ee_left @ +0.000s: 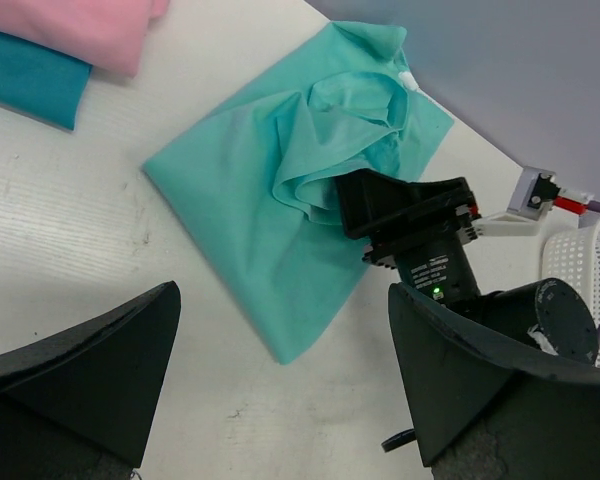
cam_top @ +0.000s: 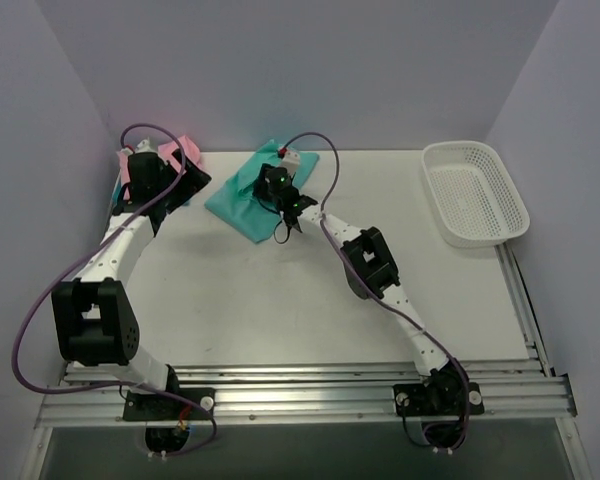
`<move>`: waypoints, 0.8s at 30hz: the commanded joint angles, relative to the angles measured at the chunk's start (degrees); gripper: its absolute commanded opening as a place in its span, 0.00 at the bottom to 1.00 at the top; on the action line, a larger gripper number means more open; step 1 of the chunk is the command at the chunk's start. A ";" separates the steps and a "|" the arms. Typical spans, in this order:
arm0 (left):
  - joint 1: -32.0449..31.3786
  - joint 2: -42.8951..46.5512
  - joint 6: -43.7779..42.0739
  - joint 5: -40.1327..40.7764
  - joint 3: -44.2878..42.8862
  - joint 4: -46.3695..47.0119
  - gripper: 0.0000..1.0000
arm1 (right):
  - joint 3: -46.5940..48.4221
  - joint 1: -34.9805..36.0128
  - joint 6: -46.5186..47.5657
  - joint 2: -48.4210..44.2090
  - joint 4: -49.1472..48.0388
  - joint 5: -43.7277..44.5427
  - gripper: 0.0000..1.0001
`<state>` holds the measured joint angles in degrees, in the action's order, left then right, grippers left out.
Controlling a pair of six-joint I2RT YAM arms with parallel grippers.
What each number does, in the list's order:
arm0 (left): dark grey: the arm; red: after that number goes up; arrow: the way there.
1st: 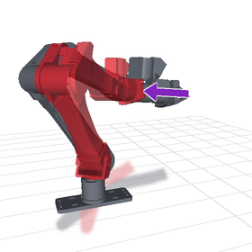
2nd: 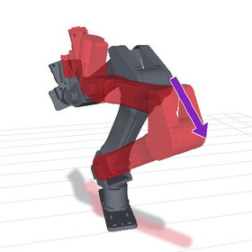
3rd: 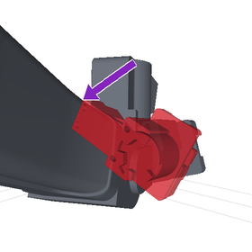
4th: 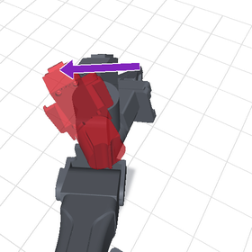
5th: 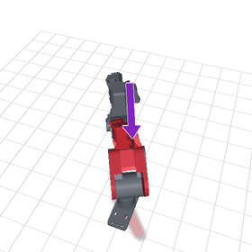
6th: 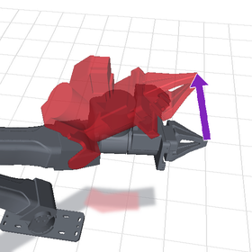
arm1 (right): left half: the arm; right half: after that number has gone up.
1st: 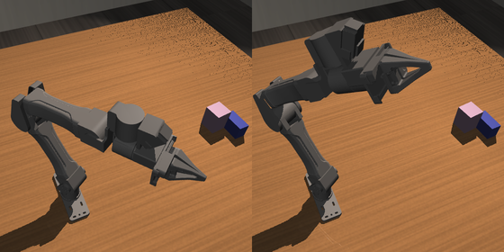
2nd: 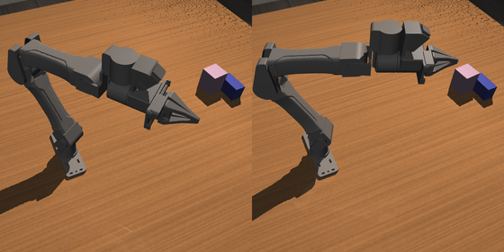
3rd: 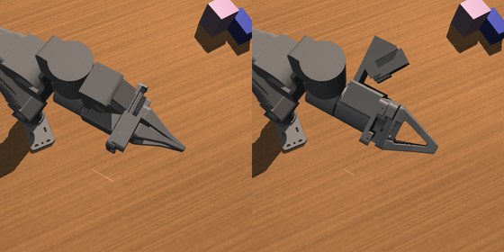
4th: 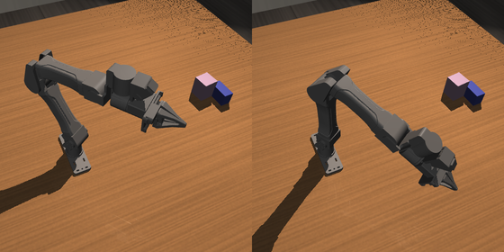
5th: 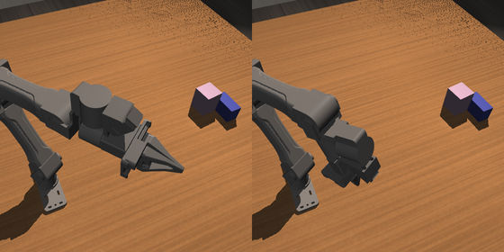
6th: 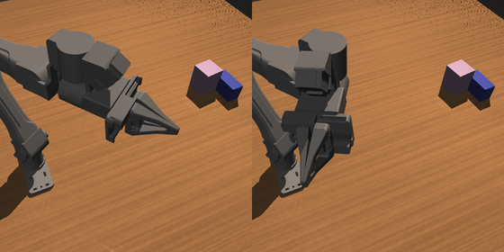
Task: Fold and stack the t-shirts
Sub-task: Fold the tshirt
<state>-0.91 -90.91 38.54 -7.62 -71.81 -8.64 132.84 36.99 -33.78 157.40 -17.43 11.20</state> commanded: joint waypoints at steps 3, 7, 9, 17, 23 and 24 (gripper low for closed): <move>0.47 1.70 -0.40 1.20 -0.35 2.49 0.94 | -0.73 -2.80 2.75 -3.85 -12.61 6.63 0.52; 0.38 1.36 -0.40 0.94 -0.52 2.41 0.94 | 2.15 -4.03 9.75 -2.46 -23.51 14.53 0.65; 0.38 1.35 -0.49 0.85 -0.61 2.14 0.94 | 5.32 -5.52 12.32 -1.05 -28.94 17.96 0.78; 0.20 -5.05 -0.23 -0.55 -2.98 3.10 0.94 | -3.07 -10.80 12.43 -11.74 -25.02 21.41 1.00; -0.50 -13.75 0.83 -1.70 -6.84 3.29 0.95 | -30.32 -11.33 8.38 -31.96 -24.49 20.70 1.00; -0.67 -15.68 0.74 -1.61 -8.42 2.94 0.95 | -33.31 -11.07 6.64 -34.33 -24.14 21.05 1.00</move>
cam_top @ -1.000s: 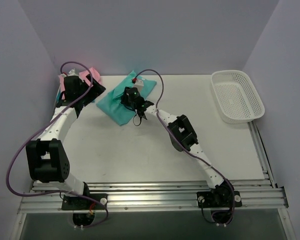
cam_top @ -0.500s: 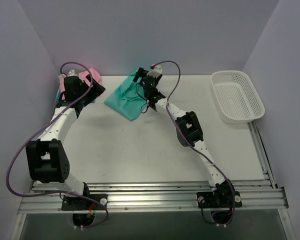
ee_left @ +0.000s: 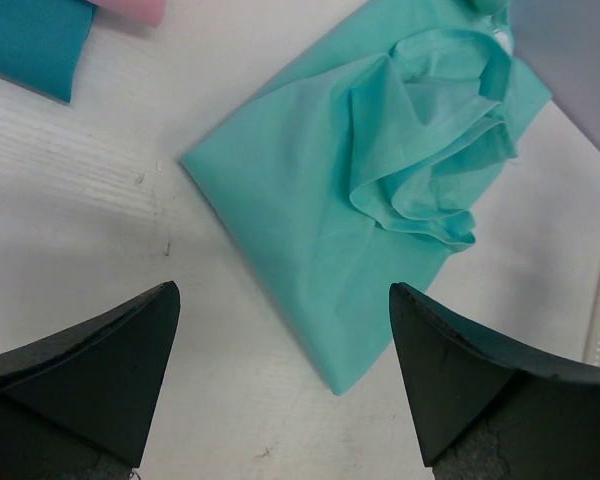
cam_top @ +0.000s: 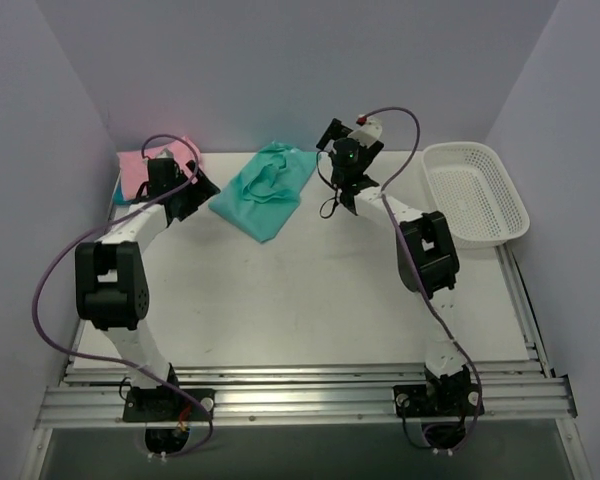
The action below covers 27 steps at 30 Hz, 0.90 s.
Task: Fold and stack the t-shirts
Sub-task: Fold the tshirt
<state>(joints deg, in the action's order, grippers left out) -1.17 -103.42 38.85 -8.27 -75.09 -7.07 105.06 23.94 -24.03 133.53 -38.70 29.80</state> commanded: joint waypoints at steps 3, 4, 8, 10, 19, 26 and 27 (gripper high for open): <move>-0.59 -5.21 0.79 0.36 -5.77 1.71 0.95 | -15.56 3.21 -5.76 -18.20 -2.43 2.01 0.99; -0.68 -5.56 1.14 0.80 -5.86 1.88 0.95 | -17.76 3.82 -6.20 -21.27 -2.44 2.45 0.99; -0.76 -6.80 2.28 1.07 -5.42 3.20 0.95 | -24.88 7.68 -5.50 -26.74 -0.69 4.12 0.99; -1.03 -7.24 3.51 1.85 -4.54 4.60 0.95 | -26.47 8.75 -6.02 -29.55 0.29 4.56 0.99; -2.70 -11.54 10.45 5.54 -4.10 4.80 0.95 | -35.00 14.55 -7.52 -35.97 3.01 5.00 0.98; -4.19 -13.30 13.35 9.67 -4.45 2.24 0.97 | -38.09 14.99 -9.45 -38.44 4.32 6.06 0.98; -4.37 -13.39 13.97 10.29 -4.19 2.24 0.98 | -37.82 15.08 -9.11 -38.44 4.59 6.32 0.98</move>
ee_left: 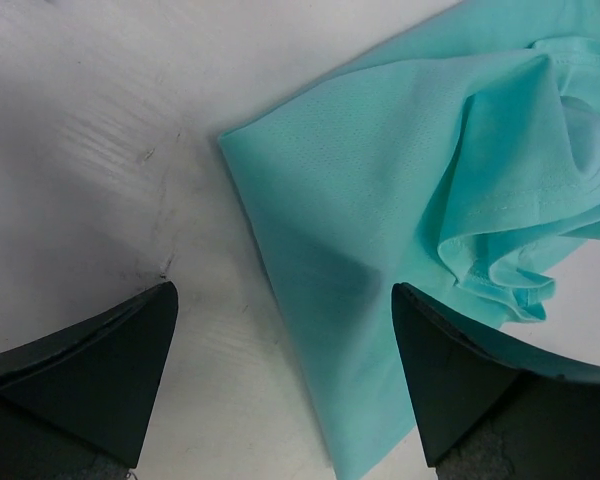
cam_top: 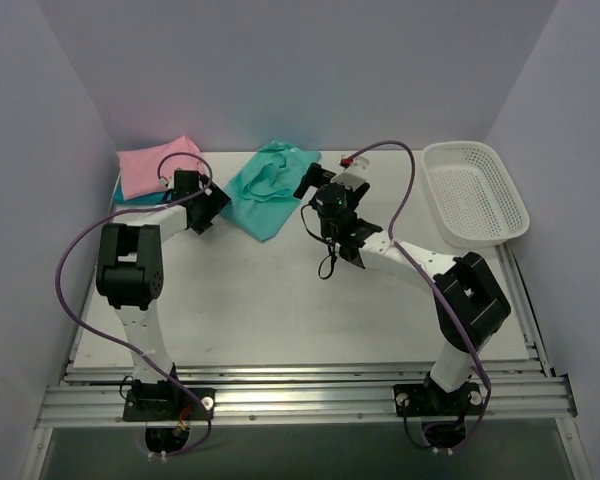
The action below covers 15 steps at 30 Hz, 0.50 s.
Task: Fold and stack the t-shirts
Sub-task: Fold the tshirt
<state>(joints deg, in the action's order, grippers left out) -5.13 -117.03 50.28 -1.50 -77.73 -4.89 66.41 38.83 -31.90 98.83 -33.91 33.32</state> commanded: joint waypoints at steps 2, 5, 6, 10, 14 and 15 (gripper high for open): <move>-0.85 0.14 2.89 4.22 -1.46 0.14 0.98 | 0.91 0.54 -1.23 -3.82 0.33 2.80 0.98; -0.94 -0.12 3.68 5.89 -0.84 0.75 0.98 | -0.66 1.16 -1.67 -4.17 0.16 2.98 0.98; -0.94 -0.30 4.03 6.15 -0.75 0.84 0.99 | -0.93 1.34 -1.85 -4.08 0.25 2.63 0.98; -0.94 -1.88 4.47 6.15 -0.75 3.13 0.76 | -1.55 2.92 -3.60 -2.50 0.95 0.43 0.96; -0.94 -5.74 4.65 5.63 -4.70 1.90 0.63 | 0.38 5.37 -4.22 -0.31 3.76 -0.54 0.95; -0.94 -6.27 4.56 5.54 -5.23 1.72 0.63 | 0.30 5.90 -4.22 -0.21 4.20 -0.45 0.95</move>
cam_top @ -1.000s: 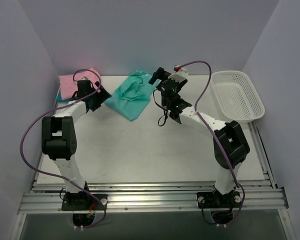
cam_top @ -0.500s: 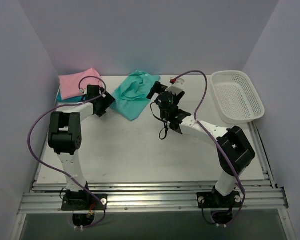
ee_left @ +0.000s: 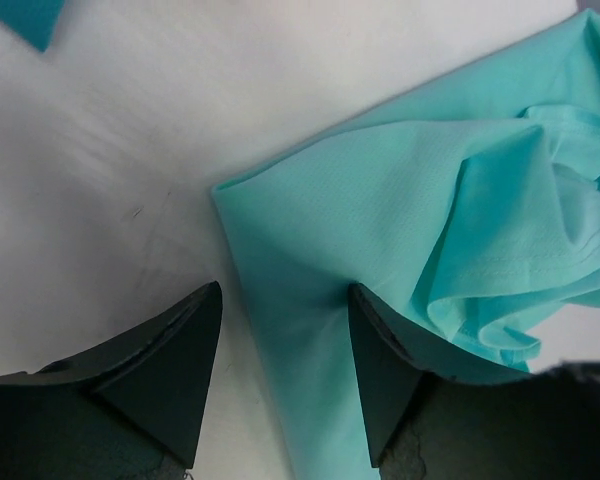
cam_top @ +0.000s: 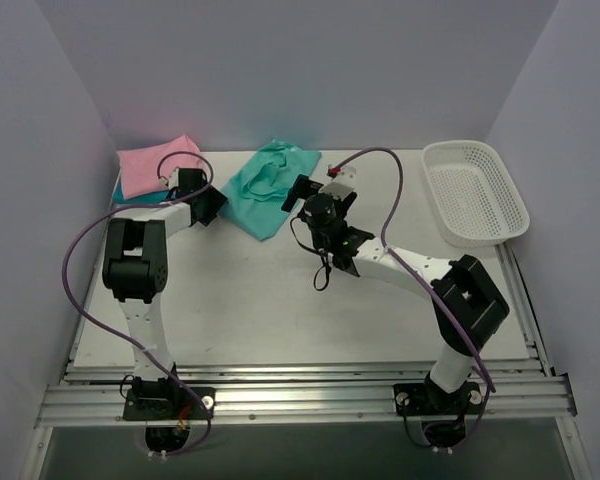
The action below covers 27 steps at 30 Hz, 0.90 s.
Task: Fold and stack the t-shirts
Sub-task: Fold the tshirt
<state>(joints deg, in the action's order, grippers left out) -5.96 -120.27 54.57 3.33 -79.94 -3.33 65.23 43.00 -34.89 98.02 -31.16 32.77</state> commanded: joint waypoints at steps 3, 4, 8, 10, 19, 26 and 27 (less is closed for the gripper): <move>-0.11 -5.06 0.28 0.62 -4.52 0.34 0.63 | -0.44 3.31 -1.75 -0.19 1.80 0.18 0.95; -0.02 -6.11 0.28 0.45 -5.04 0.34 0.62 | -1.07 3.66 -1.93 -0.46 1.80 -0.08 0.95; 0.16 -8.66 0.45 -0.26 -7.59 0.17 0.42 | -3.62 4.81 -2.63 -1.77 2.24 0.01 0.95; 0.33 -9.72 0.54 -0.08 -9.26 -0.97 0.09 | -4.94 5.33 -2.98 -1.78 1.63 -0.52 0.95; -0.89 -2.45 -0.86 0.97 -4.36 0.08 0.02 | -5.55 7.71 -4.92 1.74 1.63 -3.15 0.95; -3.53 8.72 -0.43 0.88 4.35 1.66 0.02 | -6.27 9.47 -3.25 1.91 6.62 -2.45 0.95; -3.97 9.87 -0.34 0.97 5.49 2.01 0.02 | -6.08 9.55 -2.99 2.26 8.98 -2.19 0.95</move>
<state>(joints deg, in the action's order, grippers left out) -8.49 -116.75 54.89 3.62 -76.18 -2.42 58.46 51.86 -38.70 99.53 -26.74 29.10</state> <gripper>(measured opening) 0.048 0.950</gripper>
